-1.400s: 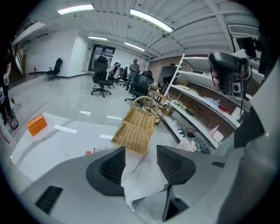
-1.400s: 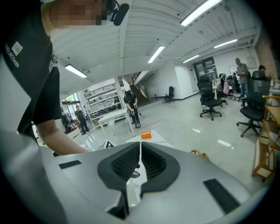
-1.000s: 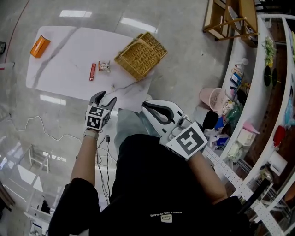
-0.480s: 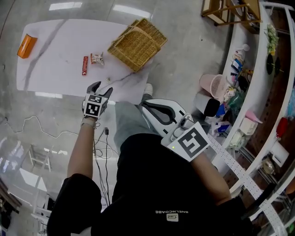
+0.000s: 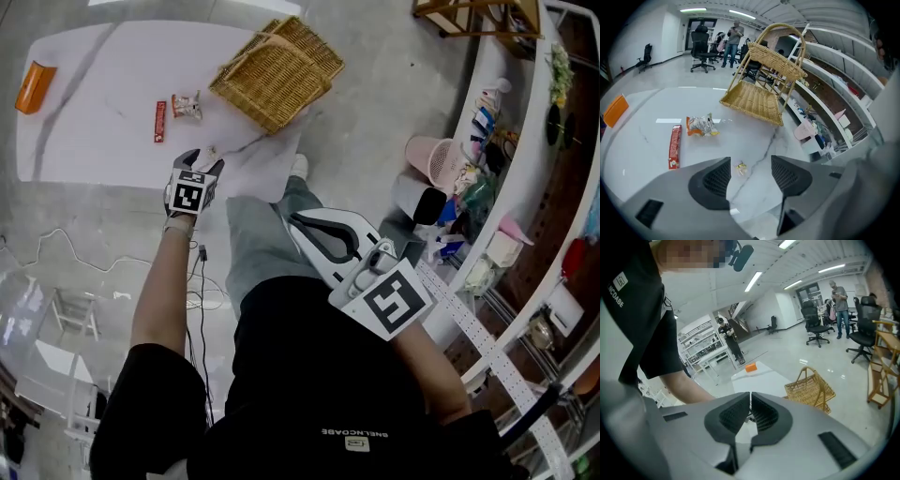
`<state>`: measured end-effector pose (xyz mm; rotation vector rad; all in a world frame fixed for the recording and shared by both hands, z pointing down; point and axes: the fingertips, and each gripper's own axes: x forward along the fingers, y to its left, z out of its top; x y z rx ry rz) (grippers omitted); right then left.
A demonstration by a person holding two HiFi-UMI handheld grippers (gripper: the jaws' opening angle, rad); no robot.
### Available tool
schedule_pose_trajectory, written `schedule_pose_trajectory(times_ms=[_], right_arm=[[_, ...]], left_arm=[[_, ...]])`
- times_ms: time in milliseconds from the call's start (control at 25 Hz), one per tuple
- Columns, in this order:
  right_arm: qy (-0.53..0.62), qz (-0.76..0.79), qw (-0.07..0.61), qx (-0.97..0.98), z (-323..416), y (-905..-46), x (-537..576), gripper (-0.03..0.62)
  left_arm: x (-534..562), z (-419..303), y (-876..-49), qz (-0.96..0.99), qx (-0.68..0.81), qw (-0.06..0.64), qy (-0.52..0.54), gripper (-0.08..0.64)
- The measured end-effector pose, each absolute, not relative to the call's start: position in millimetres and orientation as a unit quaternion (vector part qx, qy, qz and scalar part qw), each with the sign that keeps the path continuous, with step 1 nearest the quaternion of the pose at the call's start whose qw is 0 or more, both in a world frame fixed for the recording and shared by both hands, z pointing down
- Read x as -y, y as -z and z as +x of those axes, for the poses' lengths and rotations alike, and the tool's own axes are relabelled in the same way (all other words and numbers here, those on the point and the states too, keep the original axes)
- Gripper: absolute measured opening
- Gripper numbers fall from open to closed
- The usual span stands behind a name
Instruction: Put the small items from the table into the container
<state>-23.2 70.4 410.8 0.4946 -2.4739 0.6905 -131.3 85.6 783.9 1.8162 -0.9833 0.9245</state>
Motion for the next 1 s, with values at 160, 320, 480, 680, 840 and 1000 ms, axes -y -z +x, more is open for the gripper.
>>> schedule_pose_trajectory(times_ms=[160,320,480,680,840,1000], right_arm=[[-0.268,0.192,0.264,0.907,-17.0,-419.1,-68.7,0.0],[-0.28,0.205,0.27,0.898,-7.7,-426.7,-65.1,0.0],[-0.283,0.209,0.275,0.895,-1.2,-432.4,-65.3,0.0],[-0.291,0.219,0.275,0.89,7.3,-437.1,-62.9,0.0],[-0.296,0.224,0.274,0.887,10.6,-440.9,-62.4,0.0],[-0.3,0.229,0.273,0.885,14.7,-442.2,-63.2,0.0]], left_arm=[[-87.8,-132.5,-806.7,0.715,0.394,0.438,-0.376,0.253],[-88.9,-136.0,-822.6,0.7,0.405,0.453,-0.375,0.253],[-88.6,-135.0,-832.7,0.691,0.406,0.463,-0.379,0.253],[-90.0,-127.8,-843.1,0.684,0.407,0.471,-0.381,0.253],[-90.9,-124.9,-851.8,0.676,0.406,0.479,-0.386,0.253],[-88.3,-127.6,-856.2,0.666,0.416,0.478,-0.395,0.247]])
